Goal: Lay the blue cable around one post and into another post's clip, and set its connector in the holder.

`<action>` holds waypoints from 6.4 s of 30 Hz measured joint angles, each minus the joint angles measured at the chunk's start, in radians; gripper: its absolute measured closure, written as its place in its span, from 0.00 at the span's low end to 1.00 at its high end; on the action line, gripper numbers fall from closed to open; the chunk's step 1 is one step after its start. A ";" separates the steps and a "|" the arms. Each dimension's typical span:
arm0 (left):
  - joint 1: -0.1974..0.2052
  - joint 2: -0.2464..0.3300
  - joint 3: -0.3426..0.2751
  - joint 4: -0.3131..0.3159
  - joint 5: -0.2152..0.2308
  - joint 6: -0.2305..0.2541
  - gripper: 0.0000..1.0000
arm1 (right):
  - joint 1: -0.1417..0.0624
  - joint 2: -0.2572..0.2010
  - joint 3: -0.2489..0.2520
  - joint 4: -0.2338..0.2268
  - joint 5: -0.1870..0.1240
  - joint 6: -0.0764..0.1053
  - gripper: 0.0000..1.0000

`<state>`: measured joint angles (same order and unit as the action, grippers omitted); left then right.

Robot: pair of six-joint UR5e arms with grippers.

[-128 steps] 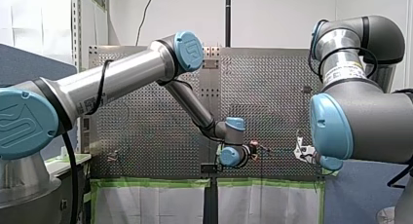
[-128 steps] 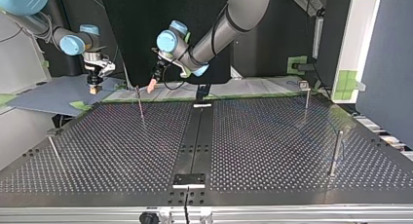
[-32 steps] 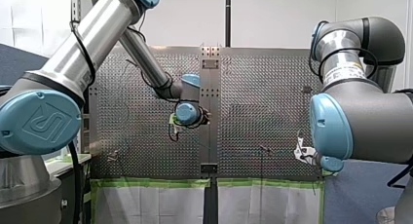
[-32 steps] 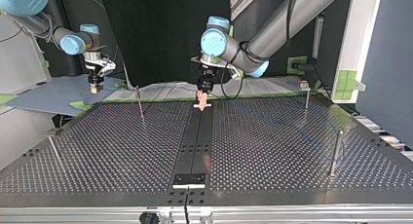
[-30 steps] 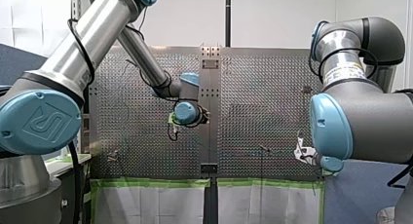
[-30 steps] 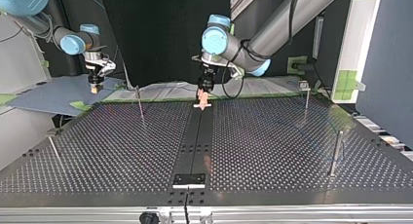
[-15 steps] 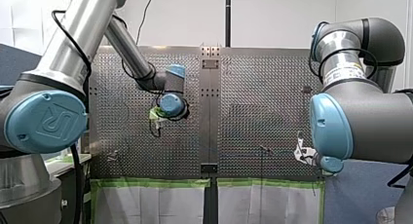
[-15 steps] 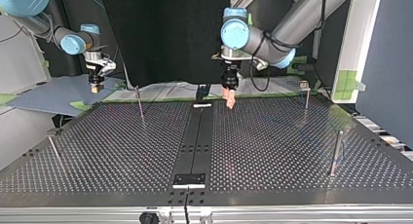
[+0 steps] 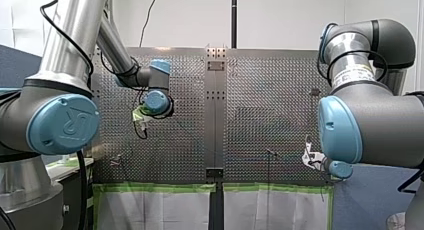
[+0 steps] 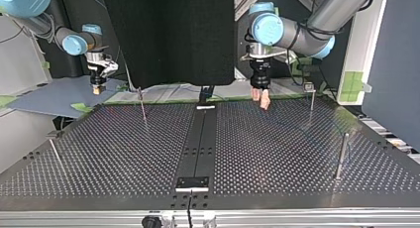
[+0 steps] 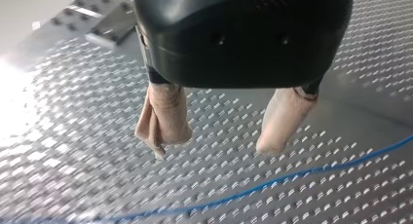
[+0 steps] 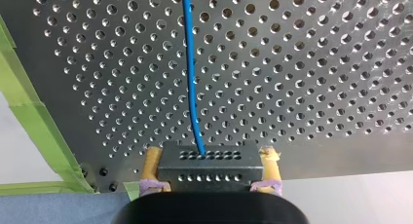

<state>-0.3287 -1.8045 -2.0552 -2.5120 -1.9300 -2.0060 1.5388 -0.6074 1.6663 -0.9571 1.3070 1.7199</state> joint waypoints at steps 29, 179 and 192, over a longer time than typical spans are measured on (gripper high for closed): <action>0.291 0.259 -0.121 0.233 -0.036 -0.271 0.00 | 0.005 0.005 -0.001 0.002 0.000 0.000 0.99; 0.460 -0.067 0.189 0.107 0.090 -0.503 0.00 | 0.007 -0.582 0.008 0.339 -0.017 -0.027 0.99; 0.460 -0.067 0.189 0.105 0.091 -0.502 0.00 | -0.007 -0.526 -0.022 0.343 -0.060 -0.039 0.99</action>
<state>0.1317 -1.8717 -1.8667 -2.4067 -1.8390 -2.5080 1.5320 -1.1336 1.6447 -0.6140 1.2475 1.6809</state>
